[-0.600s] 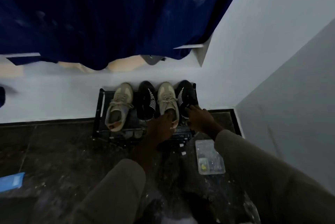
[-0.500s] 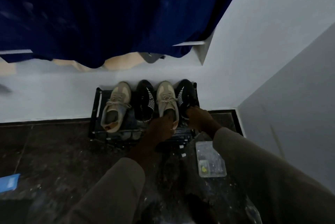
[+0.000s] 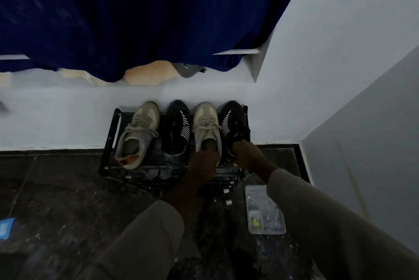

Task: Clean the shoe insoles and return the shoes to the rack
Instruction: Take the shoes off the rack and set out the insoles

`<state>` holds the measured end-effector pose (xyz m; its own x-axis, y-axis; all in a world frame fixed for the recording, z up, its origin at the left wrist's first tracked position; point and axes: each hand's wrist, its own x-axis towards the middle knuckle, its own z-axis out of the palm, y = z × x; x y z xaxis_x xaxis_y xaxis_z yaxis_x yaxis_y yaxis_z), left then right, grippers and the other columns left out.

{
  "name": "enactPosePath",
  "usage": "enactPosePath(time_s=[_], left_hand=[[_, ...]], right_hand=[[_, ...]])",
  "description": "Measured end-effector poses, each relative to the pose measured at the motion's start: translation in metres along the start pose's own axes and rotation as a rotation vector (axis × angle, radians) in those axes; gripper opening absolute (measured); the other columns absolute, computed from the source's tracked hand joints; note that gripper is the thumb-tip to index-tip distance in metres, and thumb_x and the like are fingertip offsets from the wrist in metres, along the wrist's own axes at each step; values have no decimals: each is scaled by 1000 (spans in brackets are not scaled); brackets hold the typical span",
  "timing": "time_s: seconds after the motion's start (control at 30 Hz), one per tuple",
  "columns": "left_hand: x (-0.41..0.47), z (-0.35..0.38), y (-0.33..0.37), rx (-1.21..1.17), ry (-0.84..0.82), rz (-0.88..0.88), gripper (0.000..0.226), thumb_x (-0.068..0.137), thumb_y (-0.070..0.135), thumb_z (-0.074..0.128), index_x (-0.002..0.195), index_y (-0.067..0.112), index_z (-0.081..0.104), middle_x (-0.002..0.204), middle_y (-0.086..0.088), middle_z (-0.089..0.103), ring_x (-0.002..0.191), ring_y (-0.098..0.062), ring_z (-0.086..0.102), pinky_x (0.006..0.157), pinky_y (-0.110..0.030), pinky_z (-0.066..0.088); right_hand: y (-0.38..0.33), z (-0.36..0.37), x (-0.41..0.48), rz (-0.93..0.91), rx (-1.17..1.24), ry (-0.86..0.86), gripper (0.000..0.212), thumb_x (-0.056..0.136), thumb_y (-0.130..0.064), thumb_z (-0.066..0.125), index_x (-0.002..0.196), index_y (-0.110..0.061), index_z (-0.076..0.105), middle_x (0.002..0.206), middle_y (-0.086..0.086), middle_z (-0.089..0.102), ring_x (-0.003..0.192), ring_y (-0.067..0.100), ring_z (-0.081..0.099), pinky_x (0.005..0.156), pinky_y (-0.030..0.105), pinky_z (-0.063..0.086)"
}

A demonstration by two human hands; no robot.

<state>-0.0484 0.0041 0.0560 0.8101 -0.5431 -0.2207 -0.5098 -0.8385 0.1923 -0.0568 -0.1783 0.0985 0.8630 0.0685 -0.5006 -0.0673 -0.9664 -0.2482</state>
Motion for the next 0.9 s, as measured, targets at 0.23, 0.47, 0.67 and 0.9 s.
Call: enactPosePath(time_s=[0.23, 0.47, 0.67, 0.9], left_hand=[[-35, -50, 26, 189, -95, -33, 29, 102, 19, 45, 126, 11, 58, 121, -13, 66, 108, -36, 65, 83, -43, 53], [-80, -114, 33, 210, -119, -50, 22, 92, 24, 63, 109, 10, 68, 99, -13, 72, 89, -34, 71, 73, -41, 59], [-146, -152, 18, 175, -52, -73, 40, 97, 18, 50, 137, 14, 52, 117, -11, 68, 106, -36, 66, 83, -41, 53], [-224, -178, -47, 175, -54, -98, 44, 90, 17, 56, 134, 20, 54, 109, -12, 70, 98, -36, 68, 77, -38, 53]], right_hand=[[-7, -13, -43, 12, 11, 27, 31, 92, -22, 64, 116, -4, 66, 119, 20, 67, 110, 43, 65, 87, 45, 56], [-30, -45, -108, 24, 3, 66, 27, 95, -19, 62, 119, -7, 67, 119, 16, 69, 110, 36, 67, 90, 42, 56], [-72, -62, -149, -37, -15, 118, 29, 95, -22, 61, 120, -9, 67, 117, 14, 70, 108, 36, 68, 87, 41, 56], [-153, -68, -166, -134, -88, 103, 30, 93, -25, 61, 118, -11, 68, 113, 17, 71, 107, 38, 67, 85, 42, 56]])
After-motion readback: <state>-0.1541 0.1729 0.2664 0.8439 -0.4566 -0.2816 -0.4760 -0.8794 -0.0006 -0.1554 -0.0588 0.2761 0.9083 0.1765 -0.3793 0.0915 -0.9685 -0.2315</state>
